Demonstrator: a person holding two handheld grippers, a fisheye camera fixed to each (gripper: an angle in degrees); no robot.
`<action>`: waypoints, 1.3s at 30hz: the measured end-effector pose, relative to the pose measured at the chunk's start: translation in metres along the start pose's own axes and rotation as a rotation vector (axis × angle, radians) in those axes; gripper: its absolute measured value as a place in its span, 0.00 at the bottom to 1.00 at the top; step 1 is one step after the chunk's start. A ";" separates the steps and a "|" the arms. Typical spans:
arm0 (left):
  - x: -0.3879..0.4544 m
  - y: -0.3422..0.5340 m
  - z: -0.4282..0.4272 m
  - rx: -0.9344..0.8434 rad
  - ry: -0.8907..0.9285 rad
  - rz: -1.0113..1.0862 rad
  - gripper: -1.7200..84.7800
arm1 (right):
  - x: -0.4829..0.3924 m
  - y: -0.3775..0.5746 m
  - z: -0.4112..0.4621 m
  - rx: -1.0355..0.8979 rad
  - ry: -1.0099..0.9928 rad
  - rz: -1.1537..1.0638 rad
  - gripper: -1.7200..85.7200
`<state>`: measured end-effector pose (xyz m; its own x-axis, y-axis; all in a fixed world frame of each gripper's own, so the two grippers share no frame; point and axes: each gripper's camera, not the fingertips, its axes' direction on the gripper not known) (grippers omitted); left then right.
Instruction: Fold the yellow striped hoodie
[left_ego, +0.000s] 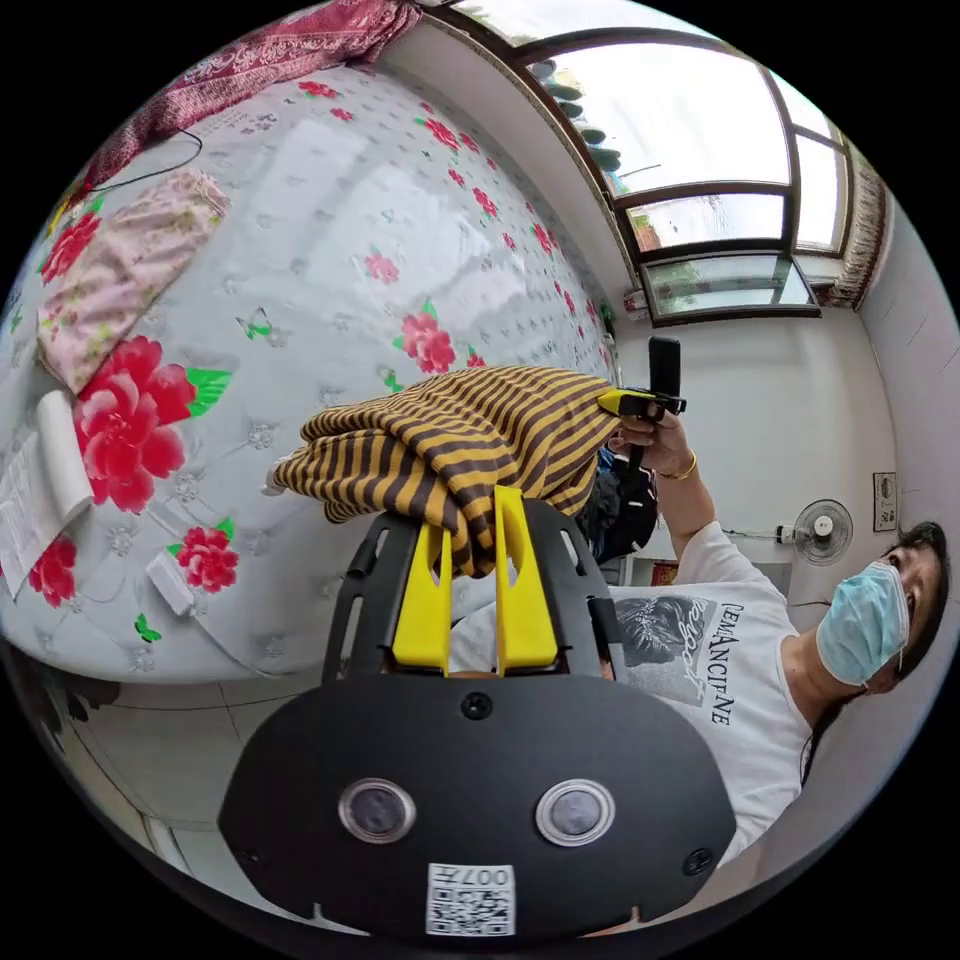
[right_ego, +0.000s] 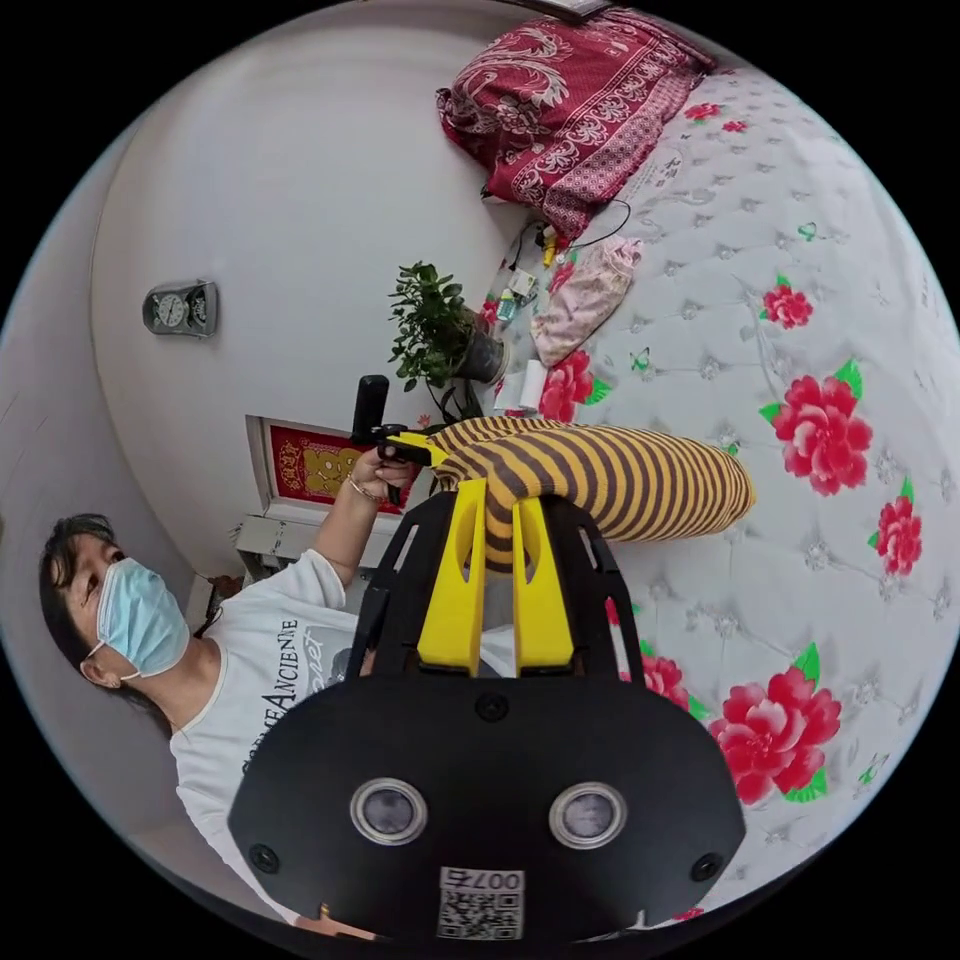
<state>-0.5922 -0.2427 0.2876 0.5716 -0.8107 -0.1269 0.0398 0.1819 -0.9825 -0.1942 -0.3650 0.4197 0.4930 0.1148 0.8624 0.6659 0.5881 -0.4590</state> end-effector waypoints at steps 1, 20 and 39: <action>-0.010 -0.007 -0.026 0.051 -0.024 0.005 0.08 | -0.009 -0.035 0.010 0.003 0.010 -0.030 0.03; -0.250 -0.024 0.033 0.309 -0.509 -0.245 0.09 | 0.168 -0.350 0.289 -0.183 0.133 0.030 0.06; -0.089 0.058 0.196 0.312 -0.612 0.257 0.11 | 0.038 0.063 0.280 0.613 0.753 -0.409 0.07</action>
<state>-0.4798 -0.0507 0.2688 0.9463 -0.2813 -0.1596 0.0221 0.5486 -0.8358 -0.2904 -0.0996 0.4836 0.6554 -0.5870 0.4752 0.5667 0.7982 0.2045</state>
